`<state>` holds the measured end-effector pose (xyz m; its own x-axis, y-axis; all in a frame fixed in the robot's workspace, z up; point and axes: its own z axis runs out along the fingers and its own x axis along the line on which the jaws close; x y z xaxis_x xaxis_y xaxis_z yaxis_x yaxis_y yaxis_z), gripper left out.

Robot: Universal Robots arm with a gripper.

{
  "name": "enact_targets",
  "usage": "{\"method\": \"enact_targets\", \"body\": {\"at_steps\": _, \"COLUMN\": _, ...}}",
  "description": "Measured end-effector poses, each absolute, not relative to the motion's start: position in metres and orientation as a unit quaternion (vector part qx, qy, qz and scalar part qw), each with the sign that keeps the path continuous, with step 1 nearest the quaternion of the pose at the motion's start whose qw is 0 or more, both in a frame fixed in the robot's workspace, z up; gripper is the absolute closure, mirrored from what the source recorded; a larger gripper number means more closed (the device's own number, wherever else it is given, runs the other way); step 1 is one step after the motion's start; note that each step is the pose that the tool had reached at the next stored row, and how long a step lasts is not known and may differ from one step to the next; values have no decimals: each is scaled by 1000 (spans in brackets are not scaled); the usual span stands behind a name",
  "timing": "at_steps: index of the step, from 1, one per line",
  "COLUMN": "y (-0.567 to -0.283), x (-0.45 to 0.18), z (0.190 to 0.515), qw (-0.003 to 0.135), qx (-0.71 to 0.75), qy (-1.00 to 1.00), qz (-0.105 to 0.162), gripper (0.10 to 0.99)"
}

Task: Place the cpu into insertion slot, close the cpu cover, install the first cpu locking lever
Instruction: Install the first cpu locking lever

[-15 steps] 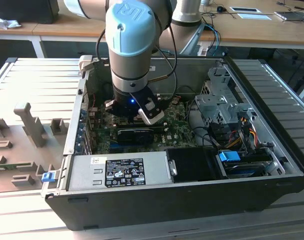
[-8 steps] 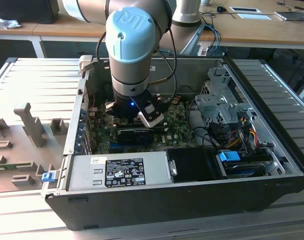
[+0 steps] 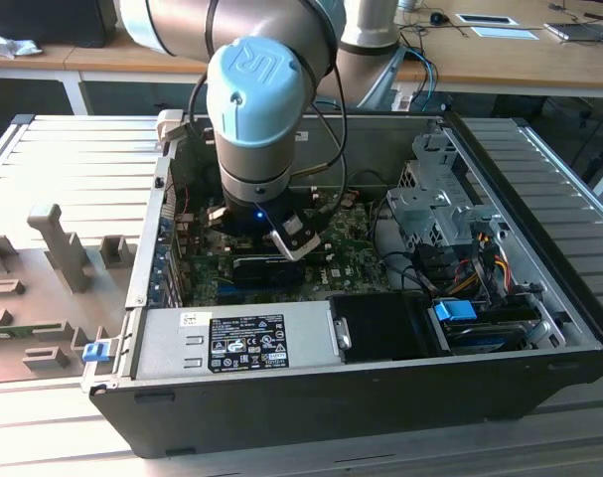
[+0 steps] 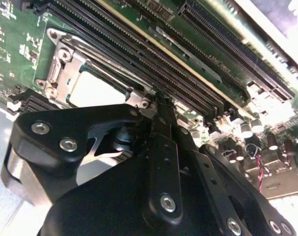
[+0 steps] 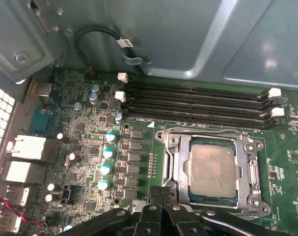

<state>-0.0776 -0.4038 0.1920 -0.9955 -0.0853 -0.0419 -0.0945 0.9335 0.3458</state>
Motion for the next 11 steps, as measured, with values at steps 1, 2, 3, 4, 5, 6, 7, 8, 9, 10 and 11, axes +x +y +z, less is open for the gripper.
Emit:
{"method": "enact_targets", "body": {"at_steps": 1, "y": -404, "x": -78, "z": 192, "qw": 13, "qx": -46, "qy": 983, "qz": 177, "gripper": 980}}
{"method": "enact_targets", "body": {"at_steps": 2, "y": -404, "x": -78, "z": 193, "qw": 13, "qx": -46, "qy": 983, "qz": 177, "gripper": 980}}
{"method": "enact_targets", "body": {"at_steps": 3, "y": -404, "x": -78, "z": 197, "qw": 13, "qx": -46, "qy": 983, "qz": 177, "gripper": 980}}
{"method": "enact_targets", "body": {"at_steps": 4, "y": -404, "x": -78, "z": 201, "qw": 13, "qx": -46, "qy": 983, "qz": 177, "gripper": 980}}
{"method": "enact_targets", "body": {"at_steps": 5, "y": -404, "x": -78, "z": 207, "qw": 13, "qx": -46, "qy": 983, "qz": 177, "gripper": 980}}
{"method": "enact_targets", "body": {"at_steps": 6, "y": -404, "x": -78, "z": 213, "qw": 13, "qx": -46, "qy": 983, "qz": 177, "gripper": 980}}
{"method": "enact_targets", "body": {"at_steps": 7, "y": -404, "x": -78, "z": 217, "qw": 13, "qx": -46, "qy": 983, "qz": 177, "gripper": 980}}
{"method": "enact_targets", "body": {"at_steps": 8, "y": -404, "x": -78, "z": 221, "qw": 13, "qx": -46, "qy": 983, "qz": 177, "gripper": 980}}
{"method": "enact_targets", "body": {"at_steps": 9, "y": -404, "x": -78, "z": 222, "qw": 13, "qx": -46, "qy": 983, "qz": 177, "gripper": 980}}
{"method": "enact_targets", "body": {"at_steps": 10, "y": -404, "x": -78, "z": 223, "qw": 13, "qx": -46, "qy": 983, "qz": 177, "gripper": 980}}
{"method": "enact_targets", "body": {"at_steps": 11, "y": -404, "x": -78, "z": 223, "qw": 13, "qx": -46, "qy": 983, "qz": 177, "gripper": 980}}
